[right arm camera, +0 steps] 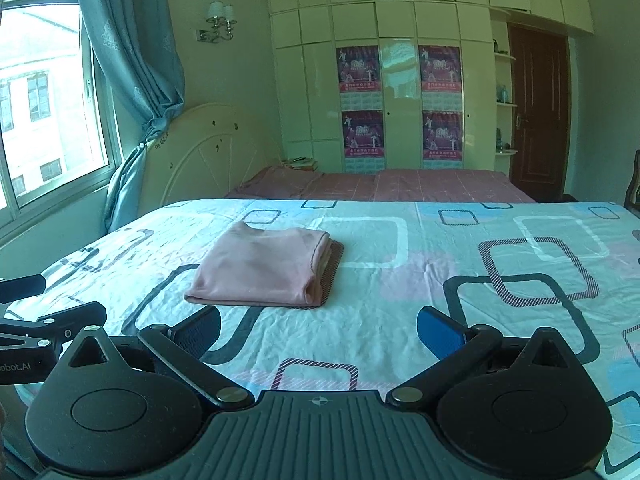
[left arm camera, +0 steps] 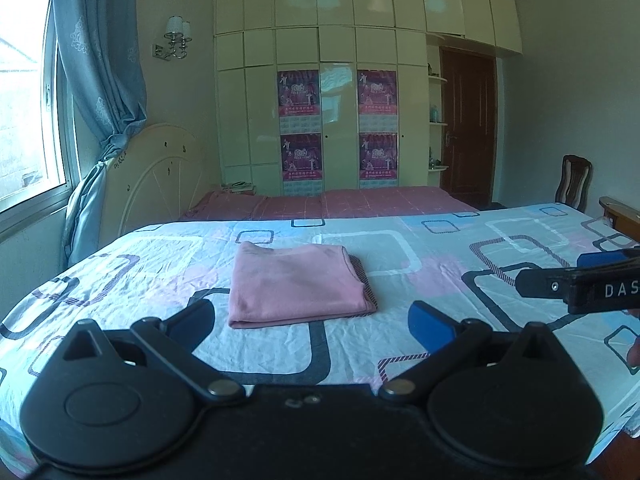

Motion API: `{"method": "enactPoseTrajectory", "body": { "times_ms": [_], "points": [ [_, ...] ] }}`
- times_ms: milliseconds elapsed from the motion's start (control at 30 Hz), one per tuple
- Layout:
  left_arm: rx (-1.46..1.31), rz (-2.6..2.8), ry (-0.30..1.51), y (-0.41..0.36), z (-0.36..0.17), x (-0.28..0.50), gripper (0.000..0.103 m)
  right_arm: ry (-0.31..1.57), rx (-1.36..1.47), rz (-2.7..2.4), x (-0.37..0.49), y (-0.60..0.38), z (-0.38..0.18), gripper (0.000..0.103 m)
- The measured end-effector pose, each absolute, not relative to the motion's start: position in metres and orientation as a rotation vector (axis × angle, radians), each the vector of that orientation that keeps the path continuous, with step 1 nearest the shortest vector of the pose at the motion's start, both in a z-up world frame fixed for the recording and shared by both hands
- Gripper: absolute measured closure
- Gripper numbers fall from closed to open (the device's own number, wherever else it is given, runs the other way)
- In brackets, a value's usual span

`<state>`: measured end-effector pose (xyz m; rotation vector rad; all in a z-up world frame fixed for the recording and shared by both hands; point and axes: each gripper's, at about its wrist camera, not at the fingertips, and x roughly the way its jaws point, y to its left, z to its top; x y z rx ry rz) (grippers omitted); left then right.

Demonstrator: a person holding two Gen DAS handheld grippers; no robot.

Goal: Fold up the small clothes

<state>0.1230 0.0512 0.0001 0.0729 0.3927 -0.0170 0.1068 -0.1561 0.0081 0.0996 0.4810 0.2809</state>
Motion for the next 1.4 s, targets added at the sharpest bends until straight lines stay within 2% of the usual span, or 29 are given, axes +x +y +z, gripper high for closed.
{"method": "enactPoseTrajectory", "body": {
  "times_ms": [1400],
  "points": [
    [0.073,-0.055,0.355,0.053,0.002,0.112,0.0,0.45,0.07,0.259,0.091,-0.153,0.017,0.0]
  ]
}}
